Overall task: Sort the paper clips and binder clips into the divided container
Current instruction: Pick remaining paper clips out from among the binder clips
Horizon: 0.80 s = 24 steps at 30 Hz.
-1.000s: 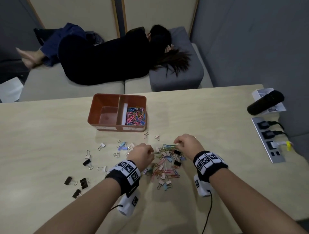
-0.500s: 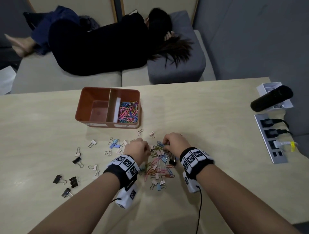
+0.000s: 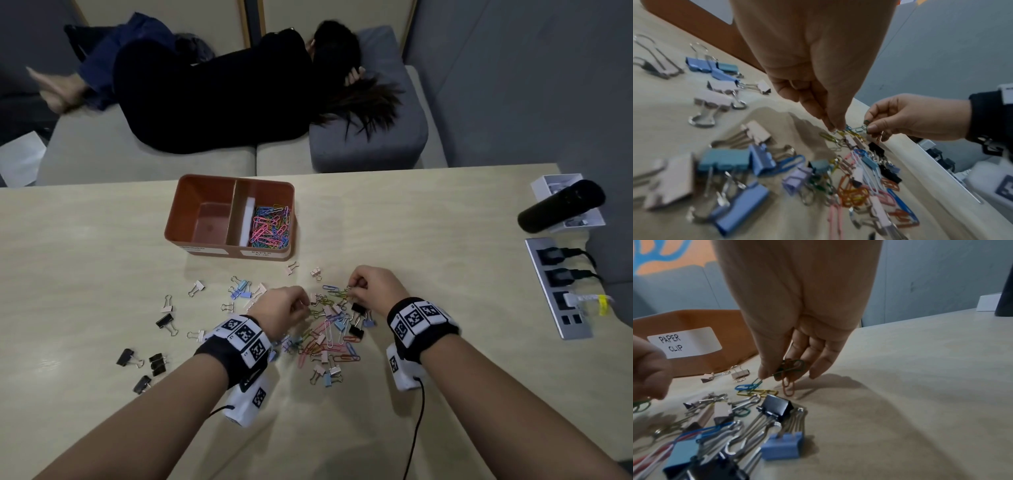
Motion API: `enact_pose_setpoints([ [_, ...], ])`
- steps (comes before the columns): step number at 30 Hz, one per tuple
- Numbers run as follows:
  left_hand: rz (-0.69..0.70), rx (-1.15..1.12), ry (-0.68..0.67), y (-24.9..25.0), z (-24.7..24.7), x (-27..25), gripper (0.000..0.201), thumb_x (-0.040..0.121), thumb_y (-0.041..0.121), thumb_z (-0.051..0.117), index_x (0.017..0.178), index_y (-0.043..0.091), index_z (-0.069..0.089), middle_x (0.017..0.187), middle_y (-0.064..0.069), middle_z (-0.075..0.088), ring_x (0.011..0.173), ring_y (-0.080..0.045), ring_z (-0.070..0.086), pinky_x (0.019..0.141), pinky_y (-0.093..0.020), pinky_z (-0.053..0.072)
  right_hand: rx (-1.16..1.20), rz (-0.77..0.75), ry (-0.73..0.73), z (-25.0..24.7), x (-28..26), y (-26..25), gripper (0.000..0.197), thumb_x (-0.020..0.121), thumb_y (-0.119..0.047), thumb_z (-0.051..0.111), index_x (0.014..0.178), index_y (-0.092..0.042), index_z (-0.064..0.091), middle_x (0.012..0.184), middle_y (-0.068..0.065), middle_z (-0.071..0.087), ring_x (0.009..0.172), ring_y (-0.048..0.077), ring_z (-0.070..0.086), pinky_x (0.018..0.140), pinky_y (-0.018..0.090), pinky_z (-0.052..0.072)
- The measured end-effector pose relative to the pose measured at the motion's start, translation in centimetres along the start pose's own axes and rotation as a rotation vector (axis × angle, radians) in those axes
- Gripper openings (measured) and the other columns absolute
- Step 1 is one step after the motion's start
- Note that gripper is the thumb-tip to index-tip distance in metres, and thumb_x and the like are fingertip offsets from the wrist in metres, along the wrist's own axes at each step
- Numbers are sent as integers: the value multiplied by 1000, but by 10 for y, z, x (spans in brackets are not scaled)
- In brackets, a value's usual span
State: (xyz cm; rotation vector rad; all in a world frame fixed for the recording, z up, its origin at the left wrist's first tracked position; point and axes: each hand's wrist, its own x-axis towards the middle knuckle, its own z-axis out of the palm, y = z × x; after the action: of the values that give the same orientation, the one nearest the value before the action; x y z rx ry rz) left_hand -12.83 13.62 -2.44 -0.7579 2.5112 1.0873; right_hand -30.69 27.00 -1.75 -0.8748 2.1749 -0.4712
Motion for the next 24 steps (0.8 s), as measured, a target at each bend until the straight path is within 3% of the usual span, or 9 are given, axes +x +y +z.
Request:
enact_pose_setpoints([
  [5,-63,53,10,11,15,3,19,86,26,61,105,20,61,102,1,69,96,-20,62,86,-32,52,12,-15,34,-1,1,-5,18,84,-18,69,102,-17,68,87,-2,63,84,15,60,80,29,52],
  [9,-99,102,44,16,20,7,21,86,29,60,104,19,61,102,-2,68,96,-24,62,83,-31,49,-48,-53,-35,4,5,-15,21,84,-19,67,105,-20,66,88,-6,62,88,17,62,84,33,53],
  [12,-78,149,80,17,21,9,19,85,30,59,102,20,62,100,-1,68,95,-24,61,85,-33,49,-197,-71,-90,9,9,-21,24,84,-19,65,107,-23,65,98,-2,68,94,20,63,86,36,53],
  [20,-79,255,106,10,14,13,21,87,39,58,99,23,65,103,1,57,102,-21,52,89,-35,42,-245,-24,-96,14,19,-25,11,81,-22,70,91,-18,68,96,2,69,90,24,64,85,37,53],
  [24,-106,283,100,9,10,13,20,87,38,57,100,23,65,104,2,58,105,-20,51,92,-36,39,-259,-30,-133,16,20,-27,9,85,-18,66,91,-12,68,92,3,64,90,26,63,84,36,52],
])
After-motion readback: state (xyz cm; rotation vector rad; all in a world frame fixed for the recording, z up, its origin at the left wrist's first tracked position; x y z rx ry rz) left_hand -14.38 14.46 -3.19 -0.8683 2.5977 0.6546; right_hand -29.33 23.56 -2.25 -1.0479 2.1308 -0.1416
